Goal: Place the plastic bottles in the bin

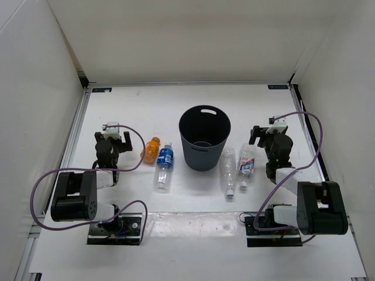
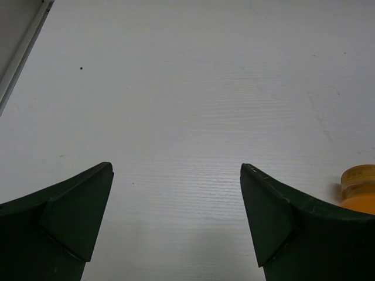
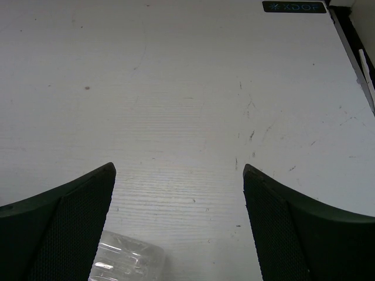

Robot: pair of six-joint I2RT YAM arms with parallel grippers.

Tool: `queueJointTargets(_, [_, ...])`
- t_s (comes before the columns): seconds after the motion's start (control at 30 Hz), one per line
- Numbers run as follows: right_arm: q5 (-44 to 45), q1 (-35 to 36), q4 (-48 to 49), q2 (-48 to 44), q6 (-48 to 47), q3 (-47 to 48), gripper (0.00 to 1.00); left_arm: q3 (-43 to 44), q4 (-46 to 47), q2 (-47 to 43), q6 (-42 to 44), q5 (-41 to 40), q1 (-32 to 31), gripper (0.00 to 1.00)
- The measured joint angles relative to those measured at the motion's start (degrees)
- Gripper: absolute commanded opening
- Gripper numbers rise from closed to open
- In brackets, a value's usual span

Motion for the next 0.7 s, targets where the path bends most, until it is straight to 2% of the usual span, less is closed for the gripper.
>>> queueJointTargets(0.23, [-0.4, -0.2, 0.0, 0.0, 0.0, 0.0, 0.90, 0.0, -1.3, -3.8, -0.5, 2.3, 1.1, 1.00])
queueJointTargets(0.33, [-0.7, -0.4, 0.0, 0.0, 0.0, 0.0, 0.90, 0.0, -5.5, -10.4, -0.9, 3.0, 1.2, 1.00])
queueJointTargets(0.47, [-0.8, -0.7, 0.0, 0.0, 0.0, 0.0, 0.90, 2.3, -15.2, -22.2, -7.5, 0.3, 2.8, 1.00])
queueJointTargets(0.57, [-0.8, -0.6, 0.0, 0.0, 0.0, 0.0, 0.90, 15.1, -35.1, -26.6, -7.8, 1.1, 6.1, 1.00])
queueJointTargets(0.7, [-0.8, -0.6, 0.0, 0.0, 0.0, 0.0, 0.90, 40.8, -59.8, -21.7, -7.6, 1.6, 7.7, 1.00])
